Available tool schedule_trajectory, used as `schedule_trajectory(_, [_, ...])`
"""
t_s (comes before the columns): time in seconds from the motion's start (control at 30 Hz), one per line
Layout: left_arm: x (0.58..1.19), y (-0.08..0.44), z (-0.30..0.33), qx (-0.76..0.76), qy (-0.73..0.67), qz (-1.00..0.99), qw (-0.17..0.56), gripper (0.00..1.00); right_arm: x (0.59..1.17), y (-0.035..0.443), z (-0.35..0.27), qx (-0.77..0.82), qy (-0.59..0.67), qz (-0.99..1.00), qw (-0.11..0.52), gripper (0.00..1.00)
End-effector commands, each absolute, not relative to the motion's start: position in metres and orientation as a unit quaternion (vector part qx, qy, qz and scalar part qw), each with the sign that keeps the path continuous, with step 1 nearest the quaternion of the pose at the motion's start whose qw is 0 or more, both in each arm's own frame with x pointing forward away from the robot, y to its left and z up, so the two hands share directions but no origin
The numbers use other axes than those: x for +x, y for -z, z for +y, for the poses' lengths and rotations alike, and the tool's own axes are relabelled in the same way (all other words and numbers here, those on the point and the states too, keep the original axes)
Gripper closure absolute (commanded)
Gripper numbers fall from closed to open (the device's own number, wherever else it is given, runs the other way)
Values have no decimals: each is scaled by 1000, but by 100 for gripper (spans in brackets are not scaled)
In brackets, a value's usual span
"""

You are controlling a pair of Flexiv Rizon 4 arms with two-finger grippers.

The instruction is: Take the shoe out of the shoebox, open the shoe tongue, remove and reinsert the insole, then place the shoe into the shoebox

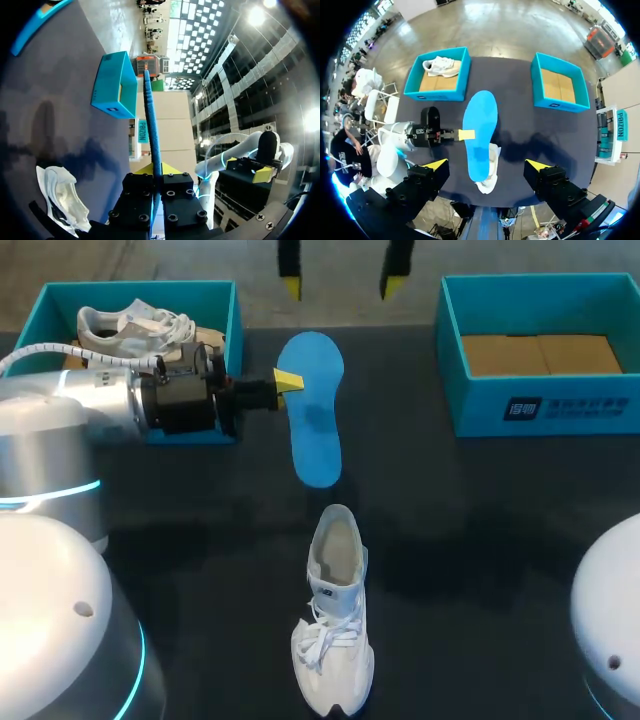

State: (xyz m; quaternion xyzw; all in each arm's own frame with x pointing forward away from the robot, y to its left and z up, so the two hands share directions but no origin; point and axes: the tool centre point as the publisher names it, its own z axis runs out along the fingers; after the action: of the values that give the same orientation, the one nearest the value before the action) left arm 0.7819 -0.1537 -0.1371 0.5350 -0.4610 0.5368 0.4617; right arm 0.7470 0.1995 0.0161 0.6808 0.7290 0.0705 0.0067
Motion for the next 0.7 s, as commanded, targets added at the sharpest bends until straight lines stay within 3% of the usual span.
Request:
schedule_trajectory(0.03, [781,137,-153,536,-536,-462,461,100,745,-4,178,629,-286,681,-240,0])
schedule_trajectory(0.43, [781,137,-153,536,-536,-462,461,100,744,10,174,569,-407,623,-351,0])
schedule_trajectory(0.7, [781,137,-153,536,-536,-462,461,100,749,21,174,566,-428,599,-371,0])
